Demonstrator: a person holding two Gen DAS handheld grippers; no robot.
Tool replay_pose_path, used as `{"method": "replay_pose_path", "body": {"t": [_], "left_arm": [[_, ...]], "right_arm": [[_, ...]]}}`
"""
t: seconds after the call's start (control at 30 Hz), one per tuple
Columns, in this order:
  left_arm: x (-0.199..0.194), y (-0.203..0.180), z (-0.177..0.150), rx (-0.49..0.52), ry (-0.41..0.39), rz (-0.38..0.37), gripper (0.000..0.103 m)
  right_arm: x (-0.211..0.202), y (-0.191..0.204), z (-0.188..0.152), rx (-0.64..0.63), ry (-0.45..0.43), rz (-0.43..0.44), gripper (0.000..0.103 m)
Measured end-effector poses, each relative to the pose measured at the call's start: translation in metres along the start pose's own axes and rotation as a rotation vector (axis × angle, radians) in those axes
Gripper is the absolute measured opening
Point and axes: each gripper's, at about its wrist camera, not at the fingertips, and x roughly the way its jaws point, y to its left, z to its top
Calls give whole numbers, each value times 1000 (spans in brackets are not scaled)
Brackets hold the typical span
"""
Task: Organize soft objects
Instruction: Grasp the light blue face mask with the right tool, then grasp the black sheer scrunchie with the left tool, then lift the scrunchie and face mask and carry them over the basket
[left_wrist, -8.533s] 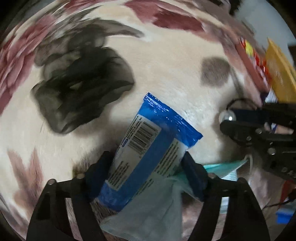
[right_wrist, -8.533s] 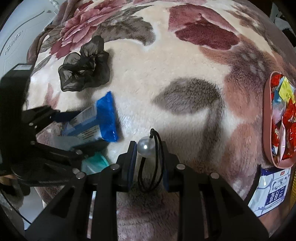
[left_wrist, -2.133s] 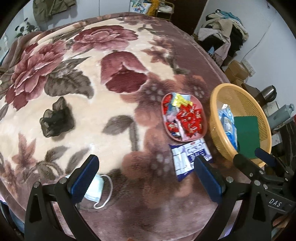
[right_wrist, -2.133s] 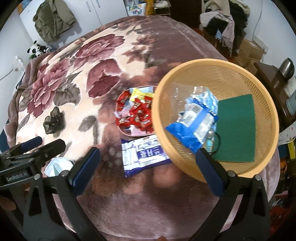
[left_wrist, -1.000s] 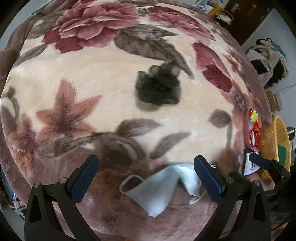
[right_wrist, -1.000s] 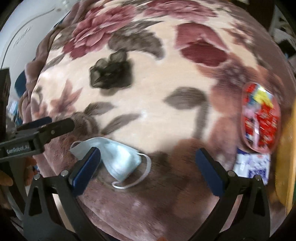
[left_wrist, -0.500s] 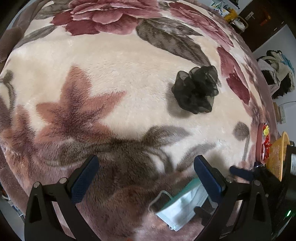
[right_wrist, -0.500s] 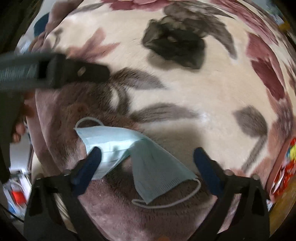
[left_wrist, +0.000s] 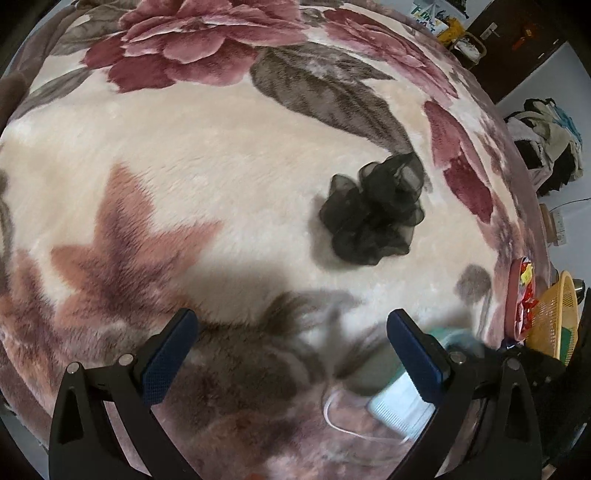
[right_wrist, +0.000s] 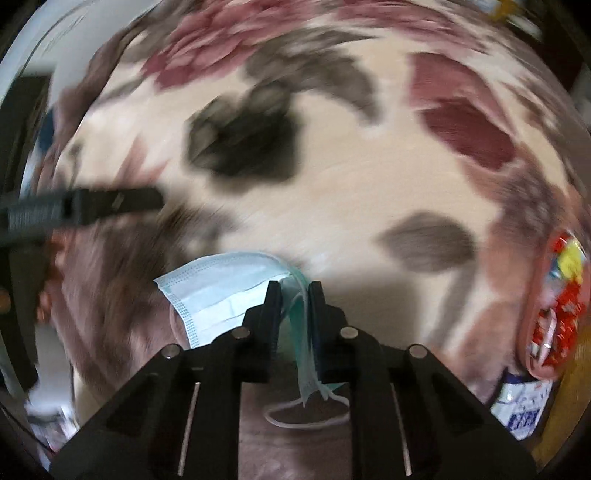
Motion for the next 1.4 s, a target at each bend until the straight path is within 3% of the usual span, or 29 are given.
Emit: {"method": "replay_pose_path", "body": {"t": [0.2,0.53,0.73,0.8,0.9,1.0,1.4], "left_arm": [[8,-17,13,29,-5,6,102],[32,-44,42,63,-16,7,101],[44,-50,52,33,-14,10,79],[49,-51,53,41,-2,16,42],[54,-54,50,78,22,26,14],[51,-54,43,110,12,24,6],[22,-33,8,87,-20,33,4]], "right_arm": [[-1,-24,11,57,-8,-10,15],[12,-21,8,74,8,26,15],[18,-21,8,77,8,32,15],[17,-22,9,86,-3,31,15],[16,-24,9,100,-12,31,15],[14,-25,8,108,-17,30,15],[3,-22,-2,137,-36,30,15]]}}
